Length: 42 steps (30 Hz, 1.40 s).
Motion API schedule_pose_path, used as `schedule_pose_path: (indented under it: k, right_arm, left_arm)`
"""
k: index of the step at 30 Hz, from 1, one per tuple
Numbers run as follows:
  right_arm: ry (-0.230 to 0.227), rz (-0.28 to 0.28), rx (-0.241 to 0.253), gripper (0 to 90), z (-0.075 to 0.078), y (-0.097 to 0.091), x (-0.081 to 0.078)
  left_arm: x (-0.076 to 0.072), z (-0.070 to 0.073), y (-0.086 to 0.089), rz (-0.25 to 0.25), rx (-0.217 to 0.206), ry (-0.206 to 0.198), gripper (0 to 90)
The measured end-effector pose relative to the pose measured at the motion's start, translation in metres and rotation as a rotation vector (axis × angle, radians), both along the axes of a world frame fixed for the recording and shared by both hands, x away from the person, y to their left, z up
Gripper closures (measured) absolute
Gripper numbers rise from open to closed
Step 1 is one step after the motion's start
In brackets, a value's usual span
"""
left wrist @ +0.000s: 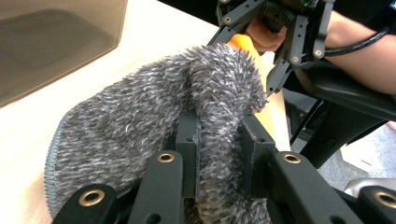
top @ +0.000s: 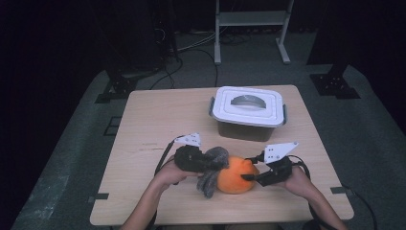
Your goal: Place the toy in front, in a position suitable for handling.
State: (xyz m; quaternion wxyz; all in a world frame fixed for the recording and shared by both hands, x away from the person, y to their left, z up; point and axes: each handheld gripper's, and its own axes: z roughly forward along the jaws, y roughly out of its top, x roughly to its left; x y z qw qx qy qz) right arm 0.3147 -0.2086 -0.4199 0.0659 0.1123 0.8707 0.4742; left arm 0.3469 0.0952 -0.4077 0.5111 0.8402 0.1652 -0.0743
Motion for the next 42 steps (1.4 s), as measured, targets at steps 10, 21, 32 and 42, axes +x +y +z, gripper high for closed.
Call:
schedule_pose_path:
  k: [10,21,32,42]
  right_arm:
    - [-0.015,0.011,0.010,45.7,-0.002,-0.001,-0.003]
    - [-0.001,0.010,0.022,47.3,-0.008,-0.016,0.004]
    - [0.043,-0.059,0.034,21.7,0.008,-0.015,-0.002]
    - [0.047,-0.007,0.001,35.7,-0.001,-0.004,0.001]
  left_arm:
    - [-0.005,0.019,-0.025,-0.066,-0.012,-0.051,72.5]
    - [-0.005,0.006,-0.019,-0.043,0.031,-0.036,72.4]
    - [-0.006,0.005,-0.027,-0.064,-0.001,-0.016,72.2]
    - [-0.005,0.011,-0.017,-0.049,0.022,-0.040,71.9]
